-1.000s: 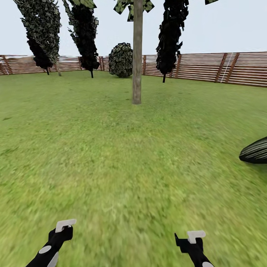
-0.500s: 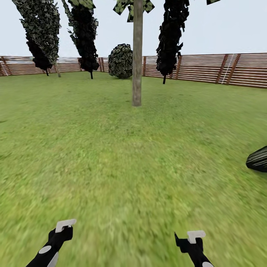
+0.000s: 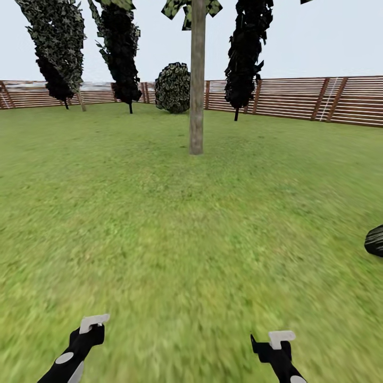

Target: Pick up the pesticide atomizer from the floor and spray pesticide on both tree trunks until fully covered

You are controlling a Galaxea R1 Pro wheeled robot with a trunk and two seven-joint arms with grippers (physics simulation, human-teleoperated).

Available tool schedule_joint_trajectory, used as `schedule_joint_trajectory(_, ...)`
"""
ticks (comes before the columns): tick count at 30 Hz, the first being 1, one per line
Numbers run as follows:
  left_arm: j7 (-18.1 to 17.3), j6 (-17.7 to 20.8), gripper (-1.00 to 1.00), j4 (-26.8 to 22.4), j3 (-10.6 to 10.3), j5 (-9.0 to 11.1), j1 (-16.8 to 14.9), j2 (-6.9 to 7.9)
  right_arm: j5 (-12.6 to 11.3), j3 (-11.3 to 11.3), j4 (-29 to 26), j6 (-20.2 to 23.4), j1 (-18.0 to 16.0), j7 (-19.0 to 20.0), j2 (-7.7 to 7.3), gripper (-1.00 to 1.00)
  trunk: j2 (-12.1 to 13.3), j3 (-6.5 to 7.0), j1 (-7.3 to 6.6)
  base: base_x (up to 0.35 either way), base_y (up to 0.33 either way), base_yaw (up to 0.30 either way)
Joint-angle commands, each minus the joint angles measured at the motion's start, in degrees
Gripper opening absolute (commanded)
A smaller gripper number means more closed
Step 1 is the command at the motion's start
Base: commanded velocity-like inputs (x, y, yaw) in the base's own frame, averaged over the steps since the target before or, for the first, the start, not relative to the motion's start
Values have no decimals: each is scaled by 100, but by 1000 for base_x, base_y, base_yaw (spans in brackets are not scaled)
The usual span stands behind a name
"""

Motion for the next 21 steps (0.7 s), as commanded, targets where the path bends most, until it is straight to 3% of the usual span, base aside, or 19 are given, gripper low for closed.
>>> schedule_joint_trajectory(1,5,-17,-100,3,-11,52,-2,1,17,-1,4,-17,-3,-2,-4,100,-2,-5,2,337,0,0)
schedule_joint_trajectory(21,5,-17,-100,11,-11,52,-1,1,17,-3,4,-17,-3,-2,-13,100,-2,-5,2,337,0,0)
